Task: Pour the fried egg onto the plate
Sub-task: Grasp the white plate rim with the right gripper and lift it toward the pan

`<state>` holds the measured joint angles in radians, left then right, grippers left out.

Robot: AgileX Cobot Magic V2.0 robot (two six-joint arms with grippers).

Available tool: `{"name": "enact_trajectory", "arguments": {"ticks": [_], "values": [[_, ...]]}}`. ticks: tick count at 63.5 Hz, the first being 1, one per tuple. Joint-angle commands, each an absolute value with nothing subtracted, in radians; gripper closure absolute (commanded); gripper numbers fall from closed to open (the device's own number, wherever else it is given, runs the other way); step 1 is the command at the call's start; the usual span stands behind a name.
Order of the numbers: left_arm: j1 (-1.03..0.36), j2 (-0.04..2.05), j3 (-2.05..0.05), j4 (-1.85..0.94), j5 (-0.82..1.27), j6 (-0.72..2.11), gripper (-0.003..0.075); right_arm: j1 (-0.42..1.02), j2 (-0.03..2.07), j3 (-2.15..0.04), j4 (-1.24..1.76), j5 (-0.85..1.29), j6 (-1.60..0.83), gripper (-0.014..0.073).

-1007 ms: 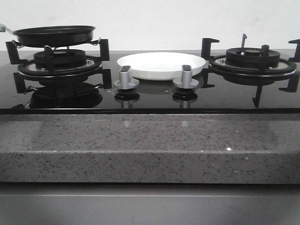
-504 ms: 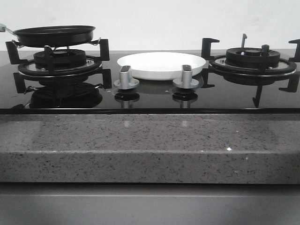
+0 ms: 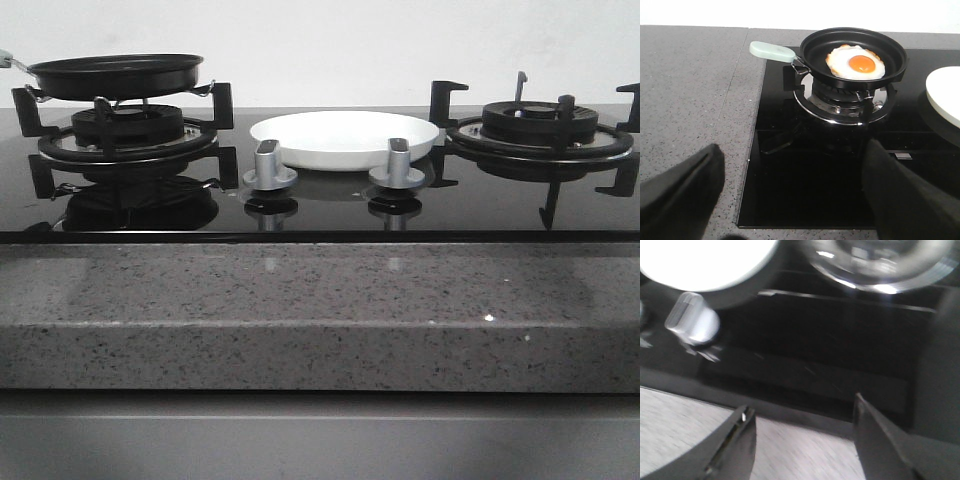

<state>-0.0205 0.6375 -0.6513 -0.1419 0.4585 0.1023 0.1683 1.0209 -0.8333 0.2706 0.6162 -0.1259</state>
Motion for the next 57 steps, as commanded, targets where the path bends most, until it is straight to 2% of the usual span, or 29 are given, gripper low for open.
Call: {"name": "enact_trajectory", "arguments": {"ticks": [1, 2, 36, 57], "values": [[-0.02, 0.643, -0.687, -0.155, 0.381, 0.093, 0.0158, 0.215, 1.087, -0.94, 0.288, 0.573, -0.143, 0.0147], [-0.02, 0.643, -0.687, -0.155, 0.381, 0.093, 0.0158, 0.221, 1.1, -0.952, 0.288, 0.574, -0.143, 0.02], [-0.02, 0.643, -0.687, -0.155, 0.379, 0.095, 0.0158, 0.239, 1.614, -1.451, 0.314, 0.773, -0.142, 0.02], [-0.02, 0.643, -0.687, -0.153, 0.379, 0.095, 0.0158, 0.197, 1.833, -1.693, 0.315, 0.907, -0.142, 0.02]]}}
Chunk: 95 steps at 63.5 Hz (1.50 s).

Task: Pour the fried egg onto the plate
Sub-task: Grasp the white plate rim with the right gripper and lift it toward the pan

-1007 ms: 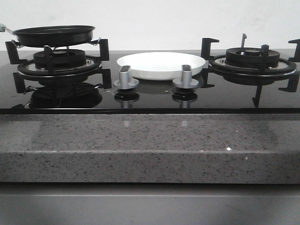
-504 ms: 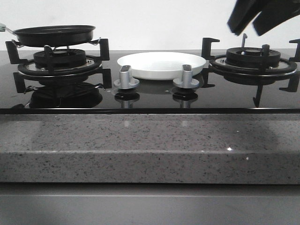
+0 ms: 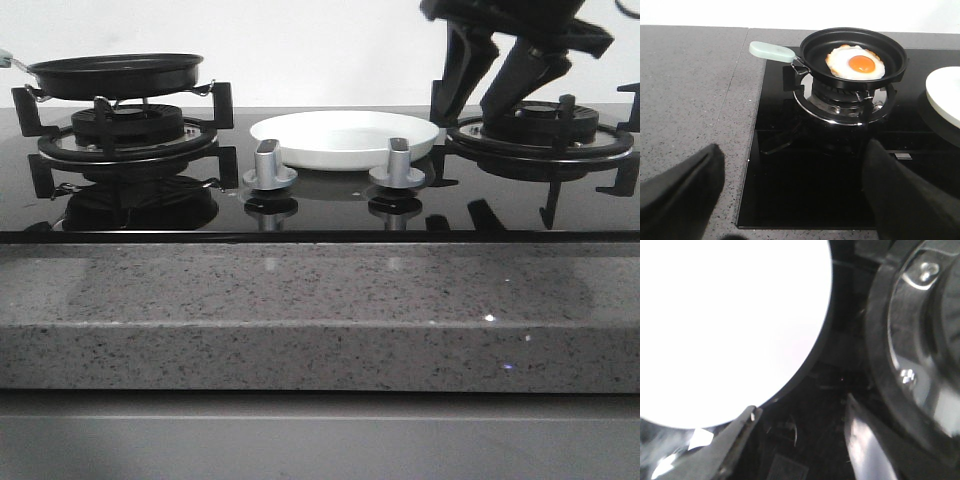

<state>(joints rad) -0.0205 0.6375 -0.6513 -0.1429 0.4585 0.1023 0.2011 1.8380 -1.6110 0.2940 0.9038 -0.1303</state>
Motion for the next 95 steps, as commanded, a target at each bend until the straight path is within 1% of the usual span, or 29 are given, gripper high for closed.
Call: {"name": "enact_trajectory", "arguments": {"ticks": [1, 13, 26, 30, 35, 40, 46, 49, 60, 62, 65, 78, 89, 95], "values": [[-0.02, 0.643, -0.687, -0.153, 0.379, 0.095, 0.0158, 0.197, 1.84, -1.702, 0.315, 0.91, -0.142, 0.02], [-0.02, 0.643, -0.687, -0.153, 0.379, 0.095, 0.0158, 0.197, 1.926, -1.818, 0.327, 0.939, -0.142, 0.02], [-0.02, 0.643, -0.687, -0.153, 0.387, 0.095, 0.0158, 0.197, 1.988, -1.891, 0.334, 0.95, -0.142, 0.02], [-0.02, 0.643, -0.687, -0.153, 0.387, 0.095, 0.0158, 0.197, 2.004, -1.905, 0.334, 0.952, -0.142, 0.0223], [-0.02, 0.643, -0.687, -0.153, 0.387, 0.095, 0.0158, 0.197, 2.019, -1.917, 0.345, 0.957, -0.142, 0.0284], [-0.02, 0.643, -0.687, -0.153, 0.387, 0.095, 0.0158, 0.197, 2.022, -1.922, 0.351, 0.958, -0.142, 0.038], [-0.02, 0.643, -0.687, -0.153, 0.387, 0.095, 0.0158, 0.197, 2.022, -1.923, 0.352, 0.958, -0.142, 0.047], [-0.02, 0.643, -0.687, -0.153, 0.387, 0.095, 0.0158, 0.197, 2.022, -1.923, 0.352, 0.958, -0.142, 0.0528], [-0.02, 0.643, -0.687, -0.153, 0.387, 0.095, 0.0158, 0.197, 2.022, -1.923, 0.354, 0.94, -0.142, 0.0697], [-0.02, 0.643, -0.687, -0.153, 0.387, 0.095, 0.0158, 0.197, 2.022, -1.923, 0.36, 0.932, -0.141, 0.0717], [-0.02, 0.643, -0.687, -0.153, 0.387, 0.095, 0.0158, 0.197, 2.022, -1.924, 0.367, 0.912, -0.141, 0.0706], [-0.02, 0.643, -0.687, -0.153, 0.387, 0.095, 0.0158, 0.197, 2.014, -1.974, 0.402, 0.876, -0.141, 0.0706], [-0.02, 0.643, -0.687, -0.153, 0.387, 0.095, 0.0158, 0.197, 1.955, -1.992, 0.403, 0.886, -0.136, 0.0706], [-0.02, 0.643, -0.687, -0.153, 0.387, 0.095, 0.0158, 0.201, 1.903, -1.959, 0.408, 0.901, -0.138, 0.0706]]}}
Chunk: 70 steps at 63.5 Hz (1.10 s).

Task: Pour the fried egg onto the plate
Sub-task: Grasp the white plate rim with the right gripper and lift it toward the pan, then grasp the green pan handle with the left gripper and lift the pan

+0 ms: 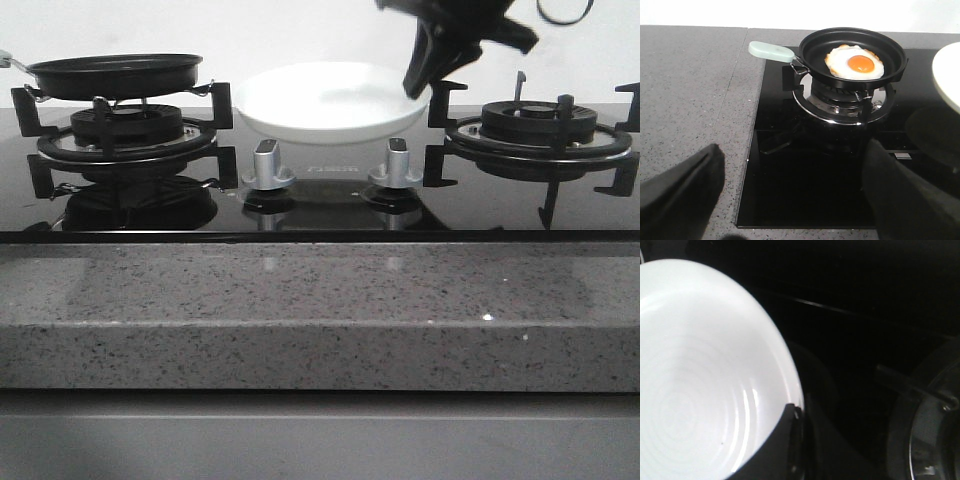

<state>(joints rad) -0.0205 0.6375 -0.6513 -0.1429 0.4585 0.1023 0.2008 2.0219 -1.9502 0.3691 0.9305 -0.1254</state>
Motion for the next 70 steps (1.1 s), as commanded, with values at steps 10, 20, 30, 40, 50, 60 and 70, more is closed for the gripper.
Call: {"name": "enact_trajectory", "arguments": {"ticks": [10, 20, 30, 40, 50, 60, 70], "values": [[-0.02, 0.643, -0.687, -0.153, 0.387, 0.095, 0.0158, 0.234, 1.761, -1.771, 0.408, 0.824, -0.163, 0.0706], [-0.02, 0.643, -0.687, -0.153, 0.387, 0.095, 0.0158, 0.286, 1.612, -1.563, 0.408, 0.726, -0.196, 0.0706], [-0.02, 0.643, -0.687, -0.153, 0.385, 0.095, 0.0158, 0.302, 1.546, -1.419, 0.408, 0.677, -0.196, 0.0706], [-0.02, 0.643, -0.687, -0.153, 0.385, 0.095, 0.0158, 0.302, 1.55, -1.354, 0.408, 0.65, -0.196, 0.0706], [-0.02, 0.643, -0.687, -0.153, 0.385, 0.095, 0.0158, 0.301, 1.555, -1.344, 0.408, 0.644, -0.196, 0.0712], [-0.02, 0.652, -0.697, -0.155, 0.4, 0.095, 0.0148, 0.301, 1.555, -1.344, 0.408, 0.65, -0.195, 0.0712], [-0.02, 0.753, -0.804, -0.159, 0.545, 0.095, 0.0141, 0.301, 1.555, -1.344, 0.408, 0.65, -0.195, 0.0712]]}}
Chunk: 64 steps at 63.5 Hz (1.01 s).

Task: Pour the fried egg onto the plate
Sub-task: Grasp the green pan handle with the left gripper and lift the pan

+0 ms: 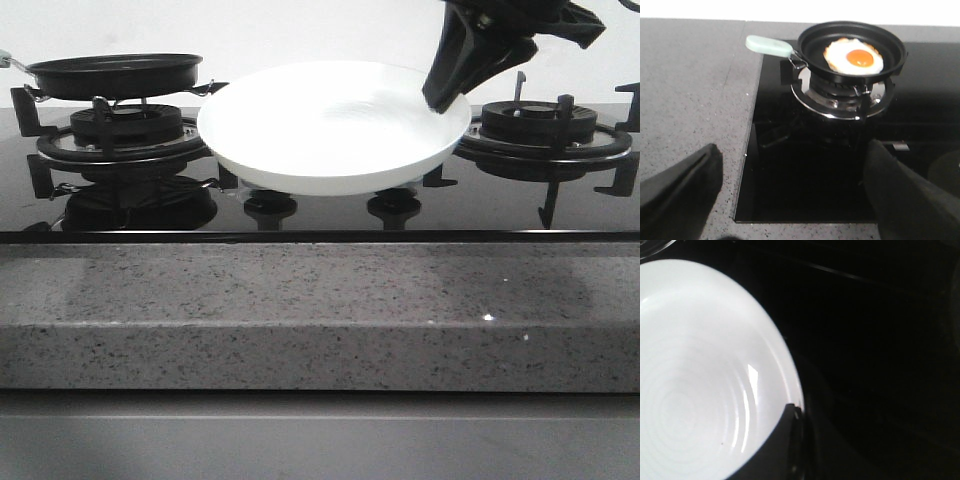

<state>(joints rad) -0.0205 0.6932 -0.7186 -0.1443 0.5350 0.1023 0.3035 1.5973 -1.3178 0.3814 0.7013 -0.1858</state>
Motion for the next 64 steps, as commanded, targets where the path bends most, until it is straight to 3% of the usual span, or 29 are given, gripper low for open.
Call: {"name": "enact_trajectory", "arguments": {"ticks": [1, 16, 40, 64], "values": [[-0.019, 0.767, -0.817, -0.159, 0.561, 0.095, 0.0141, 0.301, 1.555, -1.344, 0.408, 0.65, -0.195, 0.0712], [0.067, 0.988, -1.013, -0.182, 0.719, 0.108, 0.0147, 0.301, 1.555, -1.344, 0.408, 0.651, -0.195, 0.0712], [0.381, 1.304, -1.185, -0.859, 0.851, 0.523, 0.0155, 0.301, 1.555, -1.344, 0.408, 0.651, -0.195, 0.0712], [0.401, 1.615, -1.326, -1.239, 0.924, 0.639, 0.0155, 0.301, 1.555, -1.344, 0.408, 0.651, -0.195, 0.0712]]}}
